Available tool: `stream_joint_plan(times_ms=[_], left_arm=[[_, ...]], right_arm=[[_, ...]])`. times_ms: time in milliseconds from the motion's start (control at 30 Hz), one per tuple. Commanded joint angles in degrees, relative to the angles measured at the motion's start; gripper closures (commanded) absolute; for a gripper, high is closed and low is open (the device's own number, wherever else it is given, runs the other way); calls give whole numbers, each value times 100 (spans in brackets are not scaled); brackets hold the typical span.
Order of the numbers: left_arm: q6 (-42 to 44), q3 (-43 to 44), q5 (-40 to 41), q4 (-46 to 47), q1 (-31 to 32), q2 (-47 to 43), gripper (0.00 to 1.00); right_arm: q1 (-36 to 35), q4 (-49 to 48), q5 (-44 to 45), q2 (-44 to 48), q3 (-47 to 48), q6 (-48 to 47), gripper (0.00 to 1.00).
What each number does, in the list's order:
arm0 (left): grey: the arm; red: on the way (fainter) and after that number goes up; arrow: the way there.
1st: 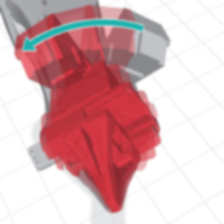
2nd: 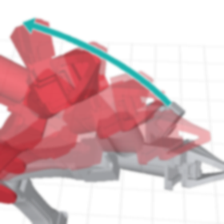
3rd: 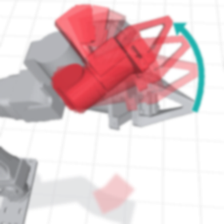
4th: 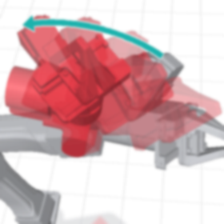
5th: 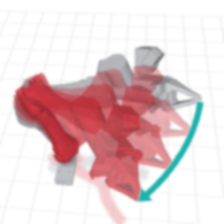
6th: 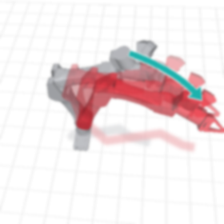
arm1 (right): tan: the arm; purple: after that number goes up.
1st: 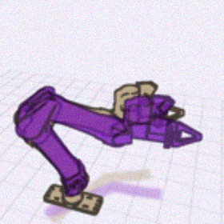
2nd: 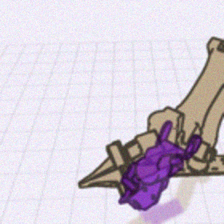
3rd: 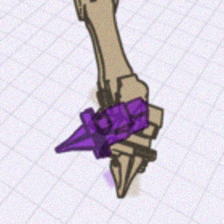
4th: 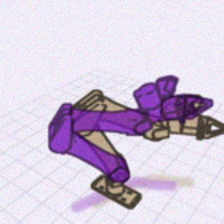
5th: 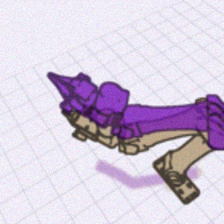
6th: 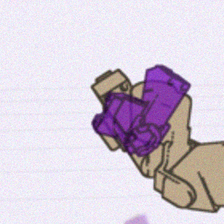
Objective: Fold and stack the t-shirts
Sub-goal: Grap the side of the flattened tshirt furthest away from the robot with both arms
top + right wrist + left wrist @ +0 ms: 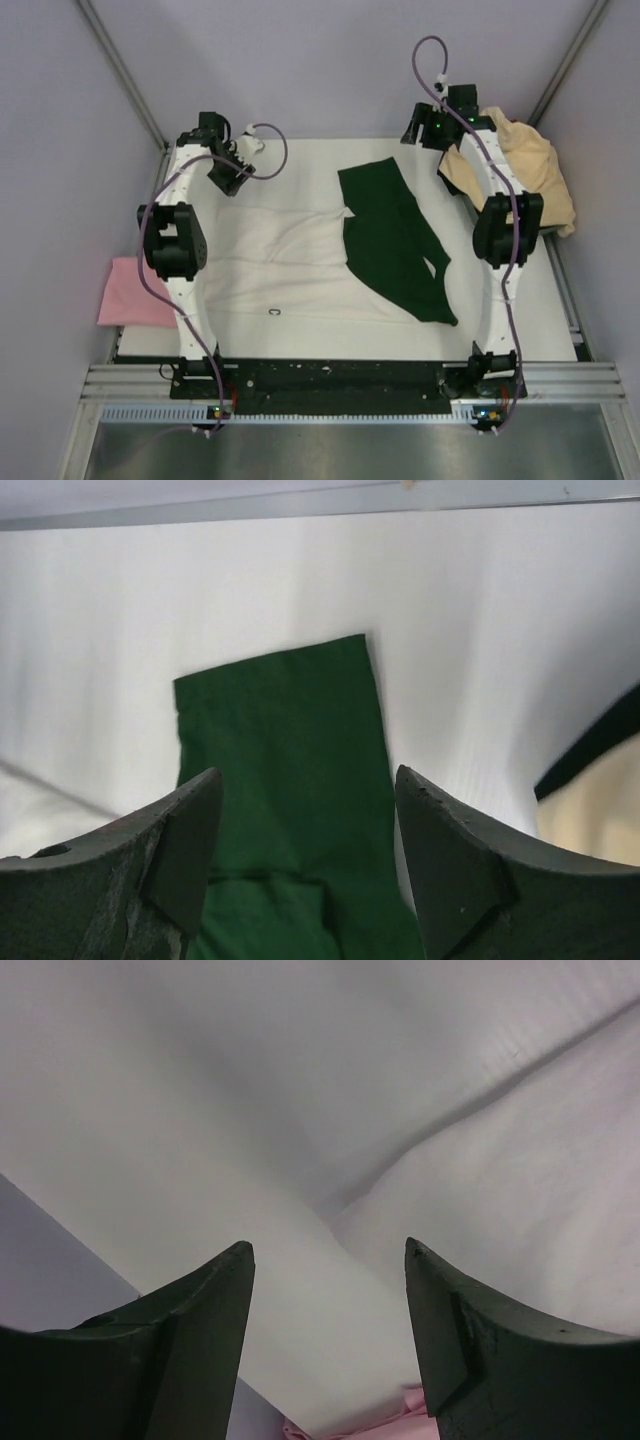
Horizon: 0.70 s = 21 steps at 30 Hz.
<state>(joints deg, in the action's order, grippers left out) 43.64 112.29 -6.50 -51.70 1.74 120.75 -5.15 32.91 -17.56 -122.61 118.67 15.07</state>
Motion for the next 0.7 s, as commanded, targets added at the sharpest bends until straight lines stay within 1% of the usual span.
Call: stream_joint_plan(times_ms=[0, 100, 167, 367, 567, 667], left_arm=[[785, 521, 167, -489, -313, 501, 33], [1032, 566, 263, -560, -350, 756, 32], [1234, 557, 220, -647, -358, 853, 32], [1700, 671, 44, -815, -393, 1047, 30], [1771, 1145, -141, -1271, -393, 1503, 29], [1903, 1146, -167, -1509, -393, 1662, 31]], right_arm=[[-135, 787, 218, -1543, 1673, -22, 32], [-206, 753, 516, -2336, 2395, 101, 32], [-241, 621, 648, -2609, 2617, 189, 32], [-364, 190, 605, -3005, 2626, 769, 34], [-522, 111, 640, -3383, 2819, 1199, 35], [-557, 93, 588, -3550, 2854, 1323, 36]])
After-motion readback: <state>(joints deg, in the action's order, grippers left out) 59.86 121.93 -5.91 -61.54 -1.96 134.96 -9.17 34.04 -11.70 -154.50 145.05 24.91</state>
